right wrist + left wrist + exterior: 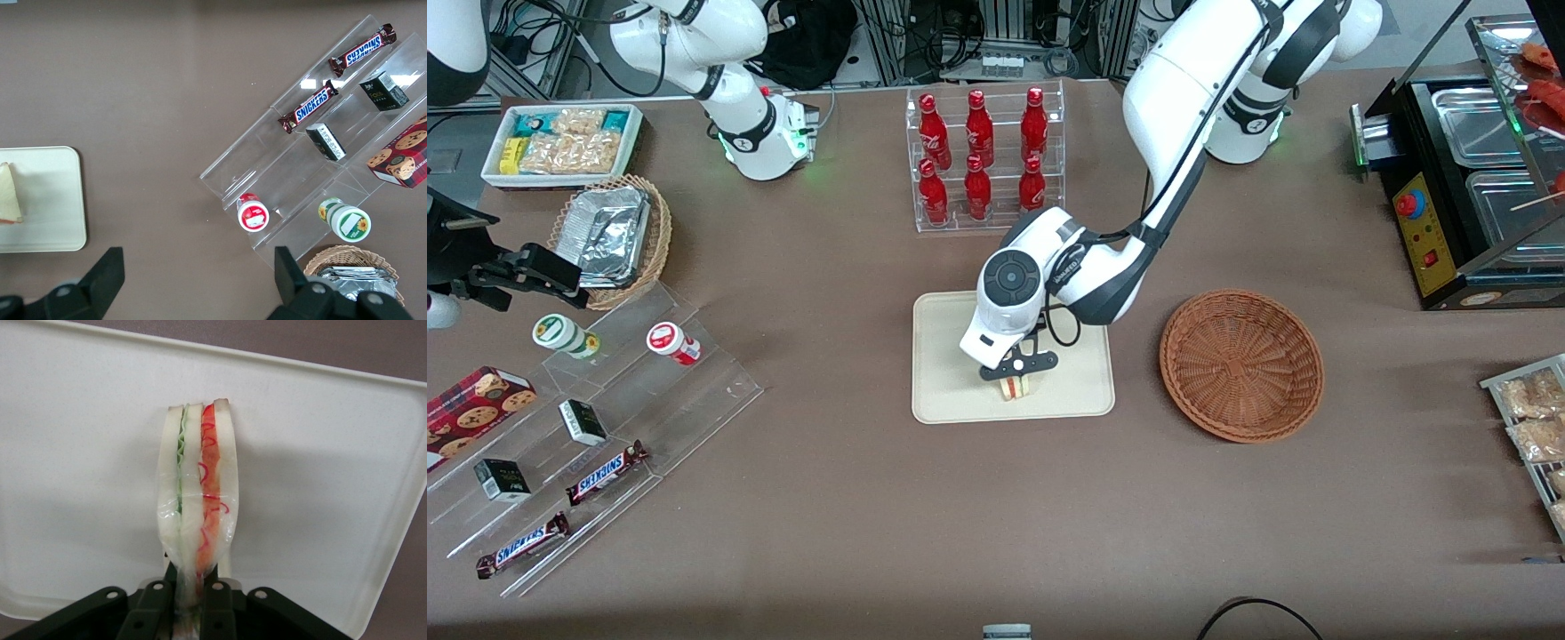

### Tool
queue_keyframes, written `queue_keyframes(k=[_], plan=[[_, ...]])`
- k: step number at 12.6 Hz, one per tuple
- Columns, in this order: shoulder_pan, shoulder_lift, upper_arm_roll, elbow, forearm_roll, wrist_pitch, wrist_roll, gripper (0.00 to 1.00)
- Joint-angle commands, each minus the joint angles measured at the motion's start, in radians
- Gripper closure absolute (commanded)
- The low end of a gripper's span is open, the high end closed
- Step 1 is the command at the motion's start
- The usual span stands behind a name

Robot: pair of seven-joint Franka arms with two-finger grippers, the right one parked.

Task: Place sandwich from basket to tray
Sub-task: 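Lower the sandwich onto the tray and open the left gripper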

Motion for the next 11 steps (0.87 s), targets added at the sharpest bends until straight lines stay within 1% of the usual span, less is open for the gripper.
queue_keyframes(k=[1, 5, 6, 7, 9, 10, 11], plan=[[-0.006, -0.013, 0.013, 0.023, -0.015, -0.012, -0.003, 0.0], [-0.002, -0.079, 0.018, 0.021, -0.003, -0.076, 0.01, 0.0], [-0.001, -0.106, 0.019, 0.021, -0.001, -0.102, 0.053, 0.0], [0.01, -0.131, 0.021, 0.02, -0.001, -0.143, 0.082, 0.0], [0.069, -0.181, 0.018, 0.009, -0.003, -0.191, 0.095, 0.0], [0.094, -0.2, 0.018, 0.008, -0.001, -0.234, 0.14, 0.0], [0.097, -0.221, 0.021, 0.003, 0.0, -0.284, 0.238, 0.0]])
